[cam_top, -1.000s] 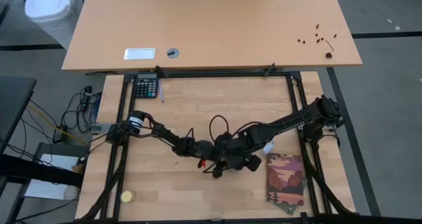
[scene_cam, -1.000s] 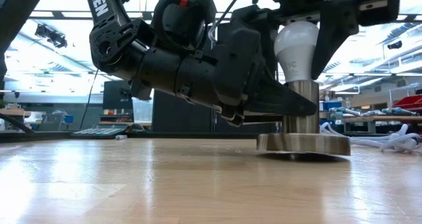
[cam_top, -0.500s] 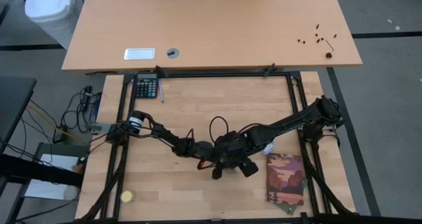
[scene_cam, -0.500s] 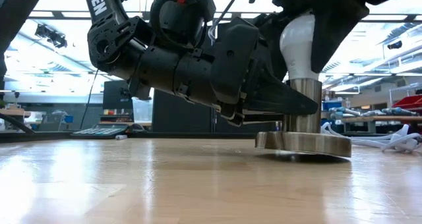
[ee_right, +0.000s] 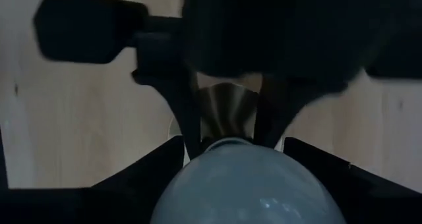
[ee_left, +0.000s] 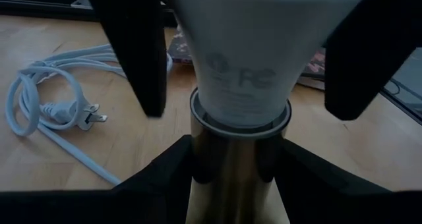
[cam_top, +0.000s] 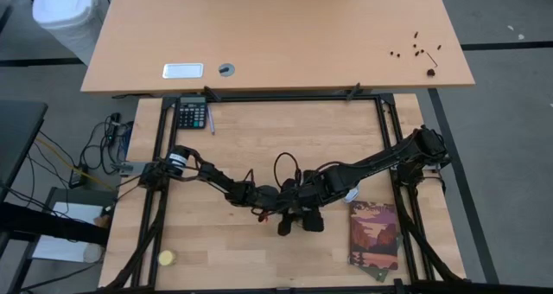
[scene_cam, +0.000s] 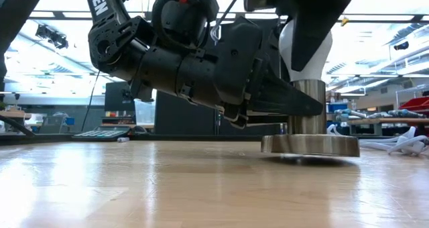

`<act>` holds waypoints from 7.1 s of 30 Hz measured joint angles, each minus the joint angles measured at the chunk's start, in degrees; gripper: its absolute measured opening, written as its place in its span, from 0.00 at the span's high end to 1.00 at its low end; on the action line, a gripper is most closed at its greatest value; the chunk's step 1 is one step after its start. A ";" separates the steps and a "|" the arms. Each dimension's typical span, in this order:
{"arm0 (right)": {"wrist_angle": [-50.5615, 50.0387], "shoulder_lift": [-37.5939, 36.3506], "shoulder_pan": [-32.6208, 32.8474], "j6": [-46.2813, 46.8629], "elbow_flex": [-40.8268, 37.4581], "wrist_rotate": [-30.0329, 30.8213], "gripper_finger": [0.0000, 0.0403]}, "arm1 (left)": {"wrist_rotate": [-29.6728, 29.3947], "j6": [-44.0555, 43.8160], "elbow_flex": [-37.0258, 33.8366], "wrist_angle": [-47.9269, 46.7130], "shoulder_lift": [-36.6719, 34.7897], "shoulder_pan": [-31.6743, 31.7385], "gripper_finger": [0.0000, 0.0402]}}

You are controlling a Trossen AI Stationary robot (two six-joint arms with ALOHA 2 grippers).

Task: Screw lightbulb
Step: Insert the lightbulb into the lamp socket

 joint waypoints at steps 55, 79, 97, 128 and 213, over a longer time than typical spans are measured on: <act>-22.74 -0.26 -2.12 -35.59 11.82 1.07 0.22 | -0.12 0.50 -0.02 -0.93 -0.02 0.11 0.53; -15.12 -0.15 1.04 -43.27 4.55 6.46 0.18 | 0.01 0.47 -0.02 -1.06 -0.02 0.11 0.53; -6.71 -0.09 0.91 -54.42 4.52 1.98 0.20 | -0.02 0.71 -0.02 -1.08 -0.02 0.09 0.53; -0.68 0.00 -1.92 -56.49 0.15 -2.58 0.31 | -0.02 0.83 -0.02 -0.98 -0.02 0.09 0.53; -5.37 -0.11 -1.99 -69.70 1.34 0.36 0.07 | -1.97 -1.91 -0.02 -0.31 0.02 0.15 0.53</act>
